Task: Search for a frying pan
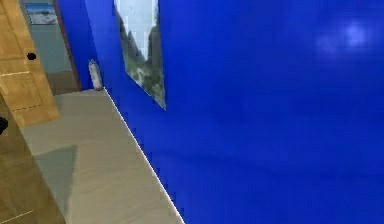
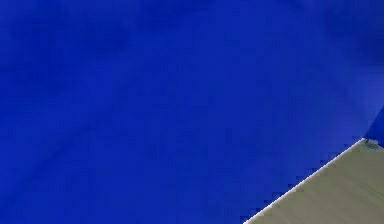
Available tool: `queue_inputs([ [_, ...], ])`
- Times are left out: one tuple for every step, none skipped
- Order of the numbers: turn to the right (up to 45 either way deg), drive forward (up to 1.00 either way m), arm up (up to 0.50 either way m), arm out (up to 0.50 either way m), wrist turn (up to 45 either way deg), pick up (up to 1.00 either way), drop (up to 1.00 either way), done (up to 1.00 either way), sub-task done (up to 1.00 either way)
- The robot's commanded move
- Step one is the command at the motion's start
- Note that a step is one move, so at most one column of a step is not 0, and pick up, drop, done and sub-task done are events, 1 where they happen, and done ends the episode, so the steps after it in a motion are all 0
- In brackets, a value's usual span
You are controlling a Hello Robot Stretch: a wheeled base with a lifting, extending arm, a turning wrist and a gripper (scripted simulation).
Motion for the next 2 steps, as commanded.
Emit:
queue_inputs([
  [-27.0, 0.00, 0.00, 0.00, 0.0, 0.00, 0.00, 0.00, 0.00],
  [0.0, 1.00, 0.00, 0.00, 0.0, 0.00, 0.00, 0.00, 0.00],
])
